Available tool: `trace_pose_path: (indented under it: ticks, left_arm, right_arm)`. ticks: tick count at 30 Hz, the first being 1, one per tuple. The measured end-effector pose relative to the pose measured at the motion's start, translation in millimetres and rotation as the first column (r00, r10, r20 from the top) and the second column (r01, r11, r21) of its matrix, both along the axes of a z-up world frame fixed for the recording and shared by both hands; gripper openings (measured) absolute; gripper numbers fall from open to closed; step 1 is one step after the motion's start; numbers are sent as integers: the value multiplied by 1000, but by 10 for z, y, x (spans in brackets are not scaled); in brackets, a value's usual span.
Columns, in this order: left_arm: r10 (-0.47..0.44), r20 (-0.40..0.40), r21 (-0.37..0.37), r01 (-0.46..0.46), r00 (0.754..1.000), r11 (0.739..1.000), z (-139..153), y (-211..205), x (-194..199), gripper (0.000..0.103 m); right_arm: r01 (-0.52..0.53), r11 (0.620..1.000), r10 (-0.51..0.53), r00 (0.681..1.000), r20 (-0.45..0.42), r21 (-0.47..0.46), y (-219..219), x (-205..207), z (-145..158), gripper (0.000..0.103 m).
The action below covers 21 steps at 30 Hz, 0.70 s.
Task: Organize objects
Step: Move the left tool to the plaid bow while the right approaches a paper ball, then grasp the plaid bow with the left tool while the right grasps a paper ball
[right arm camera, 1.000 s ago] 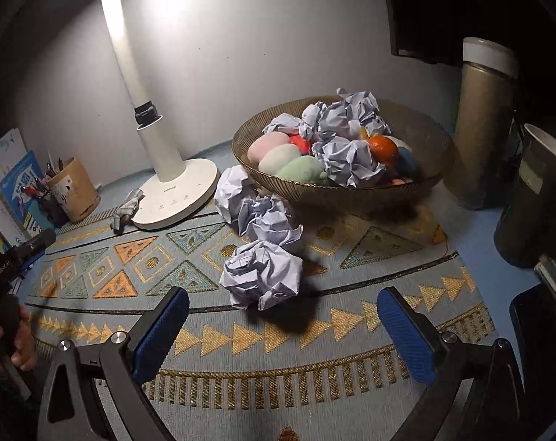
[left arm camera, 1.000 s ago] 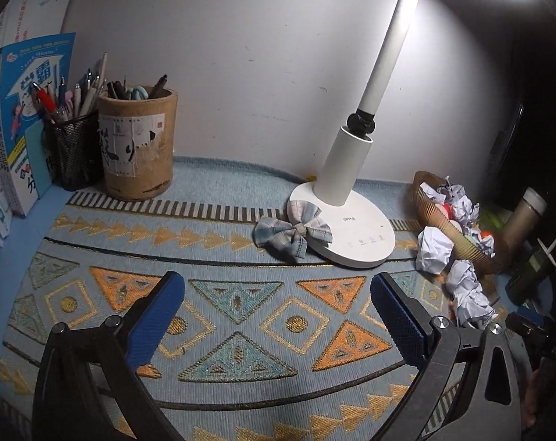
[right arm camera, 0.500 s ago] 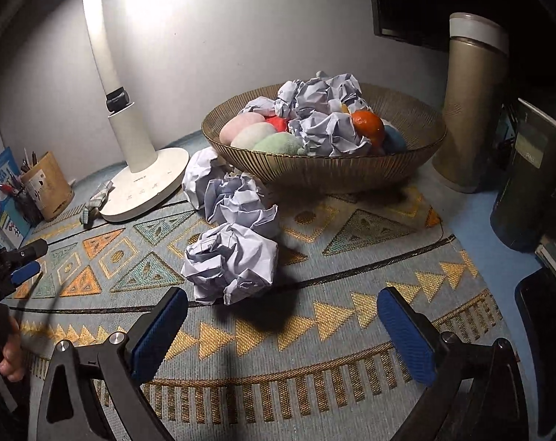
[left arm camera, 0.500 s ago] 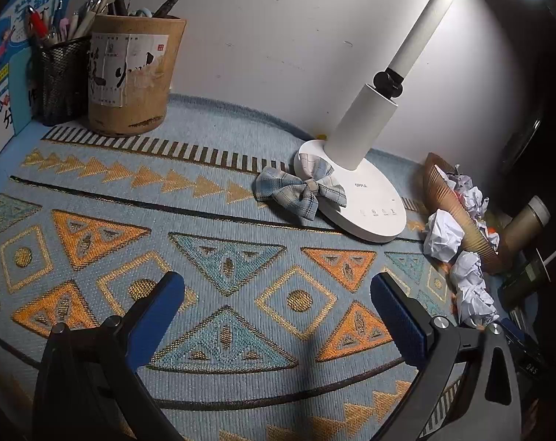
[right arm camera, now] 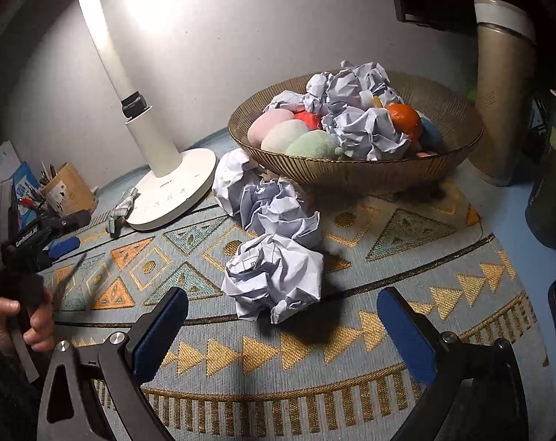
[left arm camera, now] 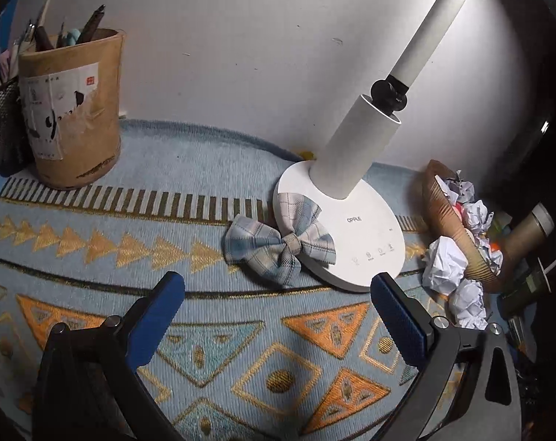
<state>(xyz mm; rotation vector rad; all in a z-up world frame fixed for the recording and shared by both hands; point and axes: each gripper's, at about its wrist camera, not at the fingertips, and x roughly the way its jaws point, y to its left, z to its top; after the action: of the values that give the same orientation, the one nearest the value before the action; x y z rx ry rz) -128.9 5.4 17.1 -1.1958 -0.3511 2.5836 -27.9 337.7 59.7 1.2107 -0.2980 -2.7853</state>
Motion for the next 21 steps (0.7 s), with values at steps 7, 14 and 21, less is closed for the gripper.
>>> trace_pose_path:
  ticks: [7,14,21]
  left_arm:
    - [-107,12,-81,108,994,991,-143,258,-340,101]
    - [-155,-13,-77,154,988,985,-158,316,-299,45]
    - [-135,-26,-67,133,990,989,-45,243,-18,33]
  right_arm:
    - [-11,1000,12,1000,13,-11,-10,-43,-74,103]
    - [-33,999,33,999,-2,-26,-34,-33,-43,103]
    - [-62,998,62,998,24,33,-154,-82,-122,71]
